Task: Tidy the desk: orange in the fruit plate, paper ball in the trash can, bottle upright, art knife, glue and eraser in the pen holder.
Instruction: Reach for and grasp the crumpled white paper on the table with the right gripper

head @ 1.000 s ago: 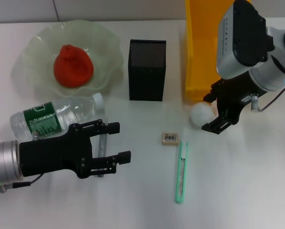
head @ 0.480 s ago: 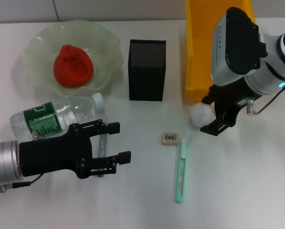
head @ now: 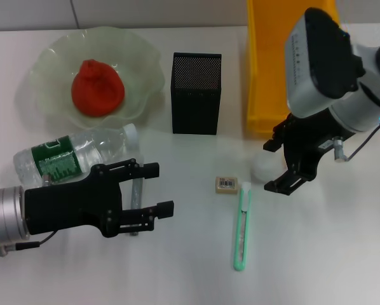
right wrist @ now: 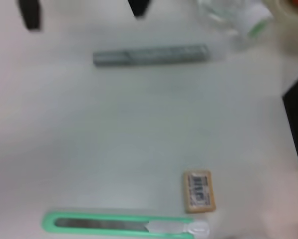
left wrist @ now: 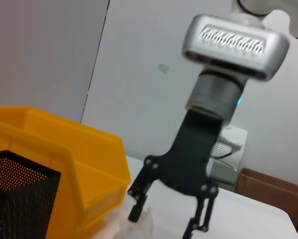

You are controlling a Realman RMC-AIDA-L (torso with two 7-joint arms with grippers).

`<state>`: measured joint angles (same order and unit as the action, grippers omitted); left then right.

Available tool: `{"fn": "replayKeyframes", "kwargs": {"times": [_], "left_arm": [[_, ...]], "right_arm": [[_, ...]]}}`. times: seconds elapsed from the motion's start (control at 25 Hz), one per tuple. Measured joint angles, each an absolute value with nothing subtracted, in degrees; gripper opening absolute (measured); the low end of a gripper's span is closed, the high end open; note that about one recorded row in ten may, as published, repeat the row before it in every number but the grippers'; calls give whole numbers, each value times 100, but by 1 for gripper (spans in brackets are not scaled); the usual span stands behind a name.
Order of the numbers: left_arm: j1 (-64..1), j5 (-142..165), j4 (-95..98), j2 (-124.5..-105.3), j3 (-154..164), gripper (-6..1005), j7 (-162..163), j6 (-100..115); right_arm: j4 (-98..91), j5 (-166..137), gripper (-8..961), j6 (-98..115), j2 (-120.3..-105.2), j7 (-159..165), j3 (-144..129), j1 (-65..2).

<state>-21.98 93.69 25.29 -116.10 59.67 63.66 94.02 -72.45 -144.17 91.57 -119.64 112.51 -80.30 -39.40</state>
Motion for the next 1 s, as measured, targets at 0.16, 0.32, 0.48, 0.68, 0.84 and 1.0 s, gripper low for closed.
{"fn": "replayKeyframes", "kwargs": {"times": [0.16,0.32,0.48,0.68,0.84,1.0], "left_arm": [[-2214,9369,2527,-11606,5968,800,6387,9404],[-2215,9365,2524,-11606,5967,800,6390,9408],[-2215,9346,2522,-11595,5967,800,6392,9429],[-2215,9339,2522,-11591,5968,800,6397,9438],[-2215,9336,2522,-11592,5968,800,6399,9442],[-2215,9333,2522,-11593,5968,800,6399,9441]], "right_arm": [[-7250,-14414,768,9104,-11955,11262,-7970,-3927],[-6975,-14451,768,8636,-11953,11261,-8119,-3913],[-6878,-14457,764,8532,-11952,11260,-8190,-3913],[-6726,-14487,759,8357,-11941,11260,-8313,-3937],[-6629,-14502,754,8244,-11939,11260,-8431,-3944],[-6453,-14506,750,8070,-11940,11259,-8546,-3986]]}}
